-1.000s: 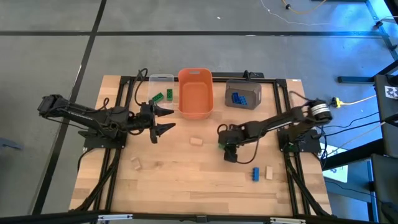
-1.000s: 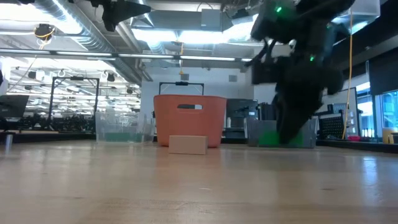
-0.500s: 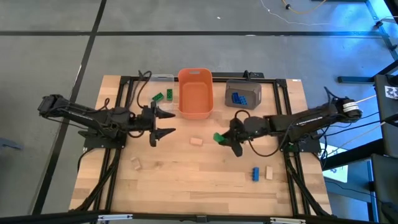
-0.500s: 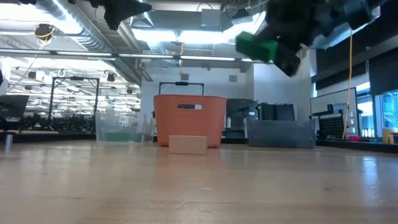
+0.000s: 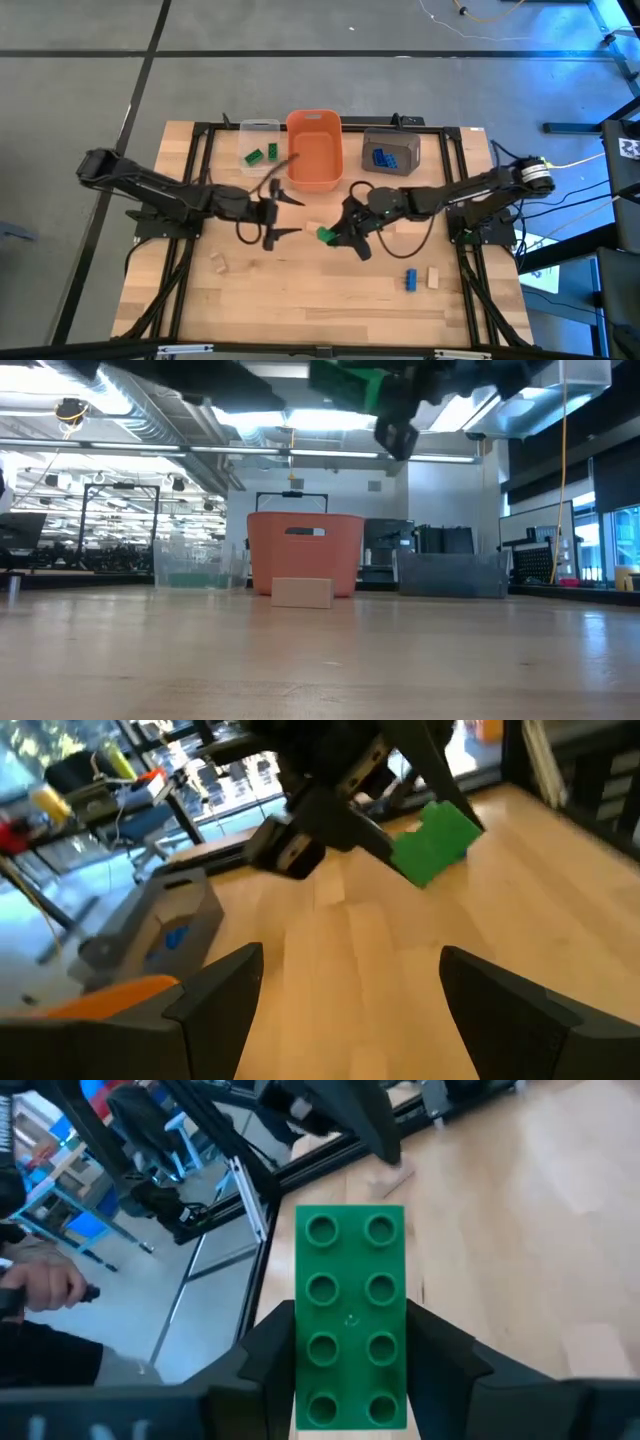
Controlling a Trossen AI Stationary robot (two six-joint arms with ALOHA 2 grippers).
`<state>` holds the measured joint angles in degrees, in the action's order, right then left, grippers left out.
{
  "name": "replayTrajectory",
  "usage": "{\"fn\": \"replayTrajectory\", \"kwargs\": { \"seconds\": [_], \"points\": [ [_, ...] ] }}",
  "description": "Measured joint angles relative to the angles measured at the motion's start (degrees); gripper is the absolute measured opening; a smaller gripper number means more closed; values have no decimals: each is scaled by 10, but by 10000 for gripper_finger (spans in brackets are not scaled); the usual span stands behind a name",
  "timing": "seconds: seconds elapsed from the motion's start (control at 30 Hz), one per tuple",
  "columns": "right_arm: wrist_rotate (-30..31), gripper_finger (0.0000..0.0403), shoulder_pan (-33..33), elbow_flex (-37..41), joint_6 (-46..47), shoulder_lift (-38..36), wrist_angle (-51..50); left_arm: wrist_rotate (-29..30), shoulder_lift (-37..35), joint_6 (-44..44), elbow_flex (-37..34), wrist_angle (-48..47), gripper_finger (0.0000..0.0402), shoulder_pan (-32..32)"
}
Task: Sort & place blocks by color
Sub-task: Put the green game piece into the transparent bin
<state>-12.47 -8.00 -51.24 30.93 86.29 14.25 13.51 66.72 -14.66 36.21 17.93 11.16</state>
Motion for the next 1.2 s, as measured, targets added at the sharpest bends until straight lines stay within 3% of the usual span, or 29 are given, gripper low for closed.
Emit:
{"fn": "replayTrajectory", "kwargs": {
  "seconds": [0.3,0.67,0.9,1.2],
  "points": [
    [-47,140,18,-26,18,52,7,-16,86,-114,100,-62,297,17],
    [-74,140,30,-28,30,48,7,-13,64,-110,110,-139,297,28],
    [-80,140,37,-28,43,49,10,-23,57,-107,111,-121,297,29],
    [-81,140,37,-28,51,51,22,-39,113,-172,111,-41,297,28]
  ]
}}
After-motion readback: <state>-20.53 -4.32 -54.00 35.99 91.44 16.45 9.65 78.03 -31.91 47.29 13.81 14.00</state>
